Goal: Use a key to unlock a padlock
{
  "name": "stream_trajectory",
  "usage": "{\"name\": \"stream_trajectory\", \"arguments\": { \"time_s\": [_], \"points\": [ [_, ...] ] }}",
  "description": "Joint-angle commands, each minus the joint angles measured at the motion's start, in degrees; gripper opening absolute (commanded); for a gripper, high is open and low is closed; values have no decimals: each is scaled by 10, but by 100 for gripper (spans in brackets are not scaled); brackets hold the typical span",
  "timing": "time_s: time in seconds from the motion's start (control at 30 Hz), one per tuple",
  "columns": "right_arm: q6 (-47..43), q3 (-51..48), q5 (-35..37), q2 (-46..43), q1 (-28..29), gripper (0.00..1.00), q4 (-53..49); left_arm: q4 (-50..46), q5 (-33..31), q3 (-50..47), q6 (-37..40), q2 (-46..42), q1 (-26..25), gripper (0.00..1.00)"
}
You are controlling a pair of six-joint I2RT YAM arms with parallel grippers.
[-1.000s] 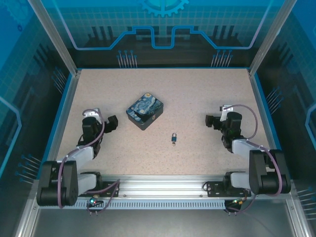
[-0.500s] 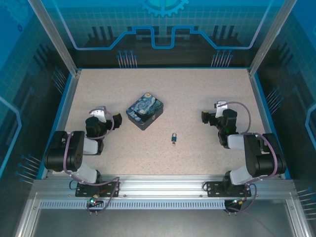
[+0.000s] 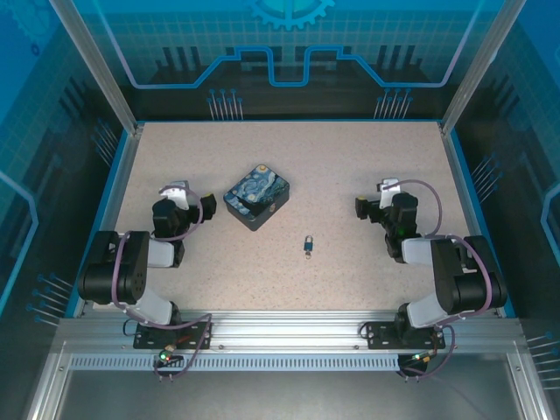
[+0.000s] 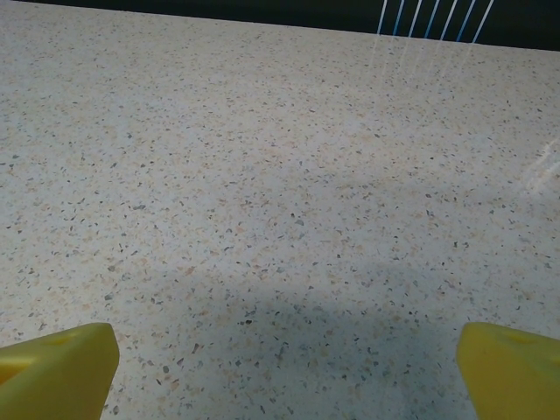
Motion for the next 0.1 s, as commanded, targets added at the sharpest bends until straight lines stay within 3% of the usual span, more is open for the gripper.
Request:
{"name": "stream_trajectory", "arguments": {
  "time_s": [0.0,0.07],
  "points": [
    [-8,13,-6,4,3,100,3,-7,4,7,18,-6,-3,99],
    [-8,13,-6,4,3,100,3,-10,6,9,20,-7,-3,99]
  ]
}}
